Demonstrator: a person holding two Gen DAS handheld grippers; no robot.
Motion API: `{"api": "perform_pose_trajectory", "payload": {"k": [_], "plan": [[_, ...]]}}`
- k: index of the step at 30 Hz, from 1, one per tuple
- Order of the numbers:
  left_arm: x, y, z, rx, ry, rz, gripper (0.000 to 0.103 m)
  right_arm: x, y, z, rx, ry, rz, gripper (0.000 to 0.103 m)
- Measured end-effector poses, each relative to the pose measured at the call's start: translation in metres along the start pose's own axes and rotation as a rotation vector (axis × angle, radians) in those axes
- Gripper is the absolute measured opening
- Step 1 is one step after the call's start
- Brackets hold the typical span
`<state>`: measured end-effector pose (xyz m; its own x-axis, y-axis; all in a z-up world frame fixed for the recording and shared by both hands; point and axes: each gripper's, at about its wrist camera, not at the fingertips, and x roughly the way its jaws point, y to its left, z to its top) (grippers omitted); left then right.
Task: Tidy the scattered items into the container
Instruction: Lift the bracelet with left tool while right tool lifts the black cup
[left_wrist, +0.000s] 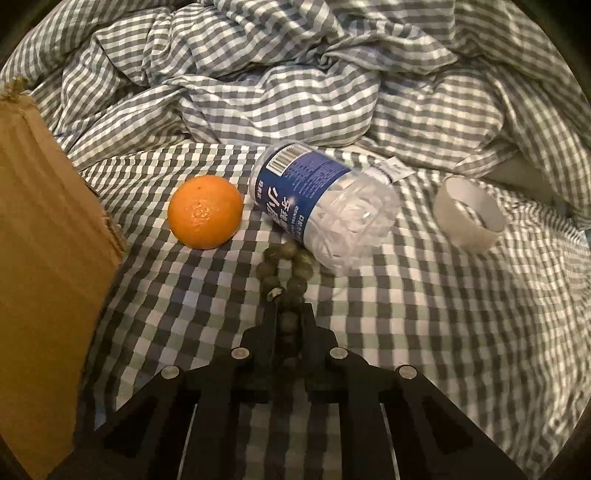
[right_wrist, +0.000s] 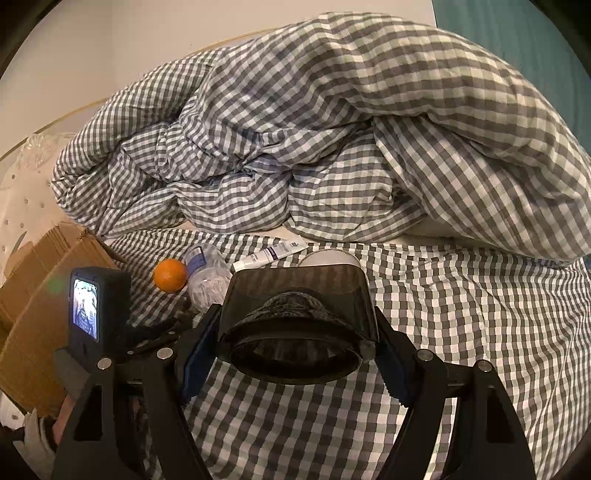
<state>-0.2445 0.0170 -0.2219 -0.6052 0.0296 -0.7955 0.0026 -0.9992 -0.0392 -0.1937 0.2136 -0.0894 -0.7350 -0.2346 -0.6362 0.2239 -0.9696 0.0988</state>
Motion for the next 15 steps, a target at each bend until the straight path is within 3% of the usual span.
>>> {"api": "perform_pose_trajectory", "payload": {"k": [9,15], "plan": [[-0.07,-0.003,0.006,0.005,-0.057,-0.047,0.01,-0.05,0.022,0.015,-0.003,-0.055,0.012,0.075],[-0.141,0.006,0.011,0.01,-0.13,-0.07,0.01,-0.101,0.043,0.03,-0.016,-0.114,0.015,0.075]]}}
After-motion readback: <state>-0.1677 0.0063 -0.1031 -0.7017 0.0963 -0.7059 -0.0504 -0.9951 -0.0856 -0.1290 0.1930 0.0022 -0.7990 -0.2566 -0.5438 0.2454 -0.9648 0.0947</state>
